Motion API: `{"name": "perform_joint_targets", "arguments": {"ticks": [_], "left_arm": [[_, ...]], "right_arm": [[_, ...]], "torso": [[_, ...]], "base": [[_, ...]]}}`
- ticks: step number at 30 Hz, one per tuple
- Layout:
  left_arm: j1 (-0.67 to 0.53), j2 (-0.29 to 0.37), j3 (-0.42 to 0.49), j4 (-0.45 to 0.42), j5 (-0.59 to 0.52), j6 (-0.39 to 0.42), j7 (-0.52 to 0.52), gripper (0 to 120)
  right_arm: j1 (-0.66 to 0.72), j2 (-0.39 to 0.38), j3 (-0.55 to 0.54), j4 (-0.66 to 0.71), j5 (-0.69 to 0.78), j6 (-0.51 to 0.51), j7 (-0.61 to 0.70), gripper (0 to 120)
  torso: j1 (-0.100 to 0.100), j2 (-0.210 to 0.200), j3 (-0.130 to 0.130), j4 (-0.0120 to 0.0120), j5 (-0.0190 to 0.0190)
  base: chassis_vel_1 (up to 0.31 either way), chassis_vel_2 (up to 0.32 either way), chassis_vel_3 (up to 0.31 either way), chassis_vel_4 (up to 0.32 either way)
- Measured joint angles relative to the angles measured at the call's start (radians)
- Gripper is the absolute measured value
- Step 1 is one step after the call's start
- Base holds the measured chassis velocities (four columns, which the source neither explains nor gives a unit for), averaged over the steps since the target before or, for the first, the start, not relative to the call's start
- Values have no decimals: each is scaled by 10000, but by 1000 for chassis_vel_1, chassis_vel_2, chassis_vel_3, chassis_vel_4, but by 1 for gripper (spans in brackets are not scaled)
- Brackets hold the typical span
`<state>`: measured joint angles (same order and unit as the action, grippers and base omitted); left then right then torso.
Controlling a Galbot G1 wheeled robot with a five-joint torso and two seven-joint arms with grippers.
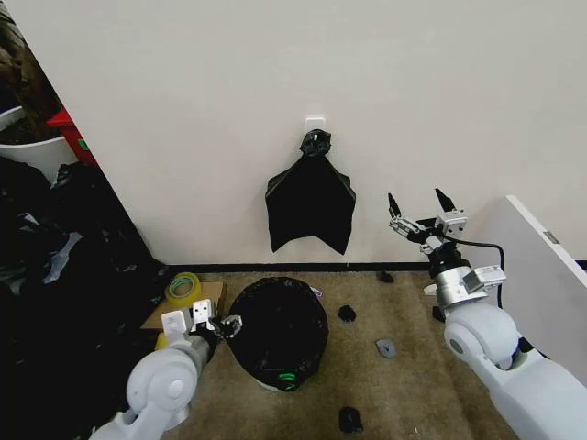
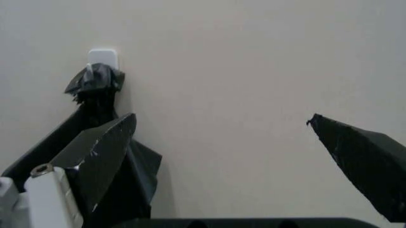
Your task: Place the garbage bag over the trash bin.
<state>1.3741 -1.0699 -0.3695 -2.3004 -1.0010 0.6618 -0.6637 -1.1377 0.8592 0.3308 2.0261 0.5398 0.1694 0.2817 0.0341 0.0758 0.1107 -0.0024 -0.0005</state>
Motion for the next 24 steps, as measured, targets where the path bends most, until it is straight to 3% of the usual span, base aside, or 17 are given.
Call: {"name": "perform_joint_targets", "arguments": {"ticks": [1, 4, 5, 6, 7, 9, 12, 16, 24], "left_arm": [[37, 85, -62, -216, 589, -471, 302, 84], [77, 148, -215, -71, 2755, -3018, 1679, 95], [77, 148, -215, -71, 2755, -3018, 1679, 95], [76, -31, -301, 241, 4019, -4975, 2816, 99], [87, -274, -304, 192, 4582, -5947, 3326, 100], [114, -435, -304, 122, 4832, -6329, 3518, 100], [420, -1018, -363, 238, 6331, -7943, 4568, 100], [843, -1462, -624, 411, 6877, -8406, 5073, 100], [1579, -1660, -953, 525, 6866, -8158, 5597, 100]], "right_arm": [[-27, 35, 91, 3, 90, 0, -6, 100], [-212, 325, 340, 168, 213, -10, 54, 100], [-212, 325, 340, 168, 213, -10, 54, 100], [-488, 722, 422, 373, -220, -106, 287, 100], [-885, 1184, 402, 646, -958, -389, 671, 100], [-1127, 1430, 324, 807, -1285, -583, 893, 100], [-2042, 2298, -318, 1273, -2045, -1112, 1370, 100], [-2679, 2868, -771, 1509, -2646, -1124, 1165, 100], [-3122, 3530, -943, 1566, -3179, -628, -151, 100]], "torso": [[0, 0, 0, 0, 0], [0, 0, 0, -2, -2], [0, 0, 0, -2, -2], [1, 0, 1, 0, -7], [1, 0, 1, 0, -6], [1, 0, 1, 0, -2], [0, 0, 0, -6, 1], [0, 0, 0, 0, -3], [0, 0, 0, 0, -4]], "base": [[0, 0, 0, 0], [0, 0, 0, 0], [0, 0, 0, 0], [0, 0, 0, 0], [0, 0, 0, 0], [0, 0, 0, 0], [0, 0, 0, 0], [0, 0, 0, 0], [0, 0, 0, 0]]}}
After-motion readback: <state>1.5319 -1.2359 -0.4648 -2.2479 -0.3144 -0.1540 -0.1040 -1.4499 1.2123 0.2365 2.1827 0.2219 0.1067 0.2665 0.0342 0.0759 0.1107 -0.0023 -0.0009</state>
